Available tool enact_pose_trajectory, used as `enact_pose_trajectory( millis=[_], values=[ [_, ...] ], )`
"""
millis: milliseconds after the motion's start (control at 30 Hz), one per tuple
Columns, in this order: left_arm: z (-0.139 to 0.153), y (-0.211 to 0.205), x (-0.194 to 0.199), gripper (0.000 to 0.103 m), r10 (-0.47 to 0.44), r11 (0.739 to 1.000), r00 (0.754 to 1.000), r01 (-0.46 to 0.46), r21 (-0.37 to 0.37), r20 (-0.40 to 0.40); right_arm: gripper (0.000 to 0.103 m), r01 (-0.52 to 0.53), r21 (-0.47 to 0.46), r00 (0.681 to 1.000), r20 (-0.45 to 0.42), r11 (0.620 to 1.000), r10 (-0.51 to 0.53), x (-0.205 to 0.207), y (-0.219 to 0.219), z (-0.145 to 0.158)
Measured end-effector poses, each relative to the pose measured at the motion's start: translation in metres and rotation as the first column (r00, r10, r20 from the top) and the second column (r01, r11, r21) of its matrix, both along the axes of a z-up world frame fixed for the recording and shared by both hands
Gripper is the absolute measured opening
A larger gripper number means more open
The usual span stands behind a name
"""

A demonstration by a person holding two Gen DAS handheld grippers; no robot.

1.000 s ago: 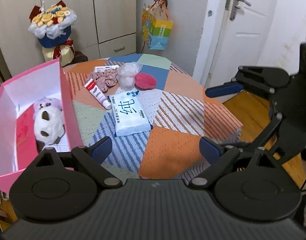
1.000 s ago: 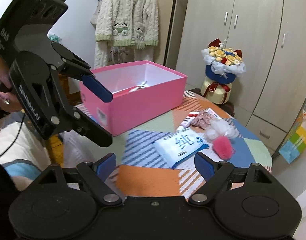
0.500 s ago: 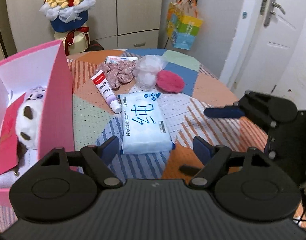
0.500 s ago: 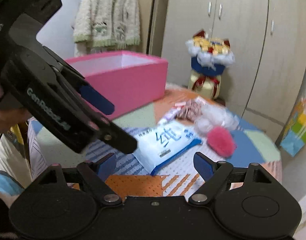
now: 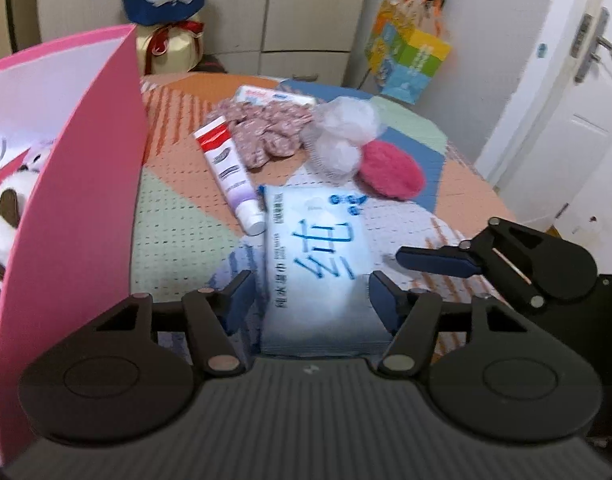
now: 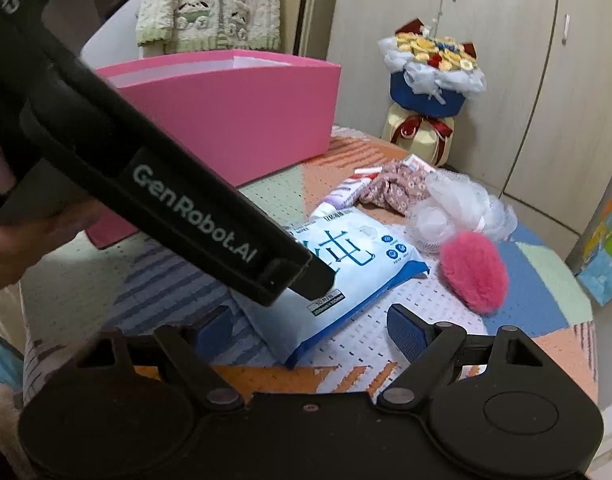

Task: Organize soft objects
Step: 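Move the left gripper to the white wet-wipes pack and grasp it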

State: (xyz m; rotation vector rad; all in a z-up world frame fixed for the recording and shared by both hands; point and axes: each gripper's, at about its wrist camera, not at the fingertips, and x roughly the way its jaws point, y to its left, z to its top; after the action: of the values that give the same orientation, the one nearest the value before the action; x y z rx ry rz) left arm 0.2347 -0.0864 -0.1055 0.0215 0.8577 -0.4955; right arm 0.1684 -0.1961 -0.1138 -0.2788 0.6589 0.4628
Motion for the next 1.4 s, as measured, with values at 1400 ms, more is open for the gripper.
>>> enact_pose_trajectory(
  millis=[1400],
  values=[
    [0.01,0.009,-0.057,0.04,-0.113,0.991,0.984,0.1,-0.093,-0.137,0.073,0.065,0.108,0.996,-0.067,0.992,-0.058,-0.038,0.014,0.008]
  ],
)
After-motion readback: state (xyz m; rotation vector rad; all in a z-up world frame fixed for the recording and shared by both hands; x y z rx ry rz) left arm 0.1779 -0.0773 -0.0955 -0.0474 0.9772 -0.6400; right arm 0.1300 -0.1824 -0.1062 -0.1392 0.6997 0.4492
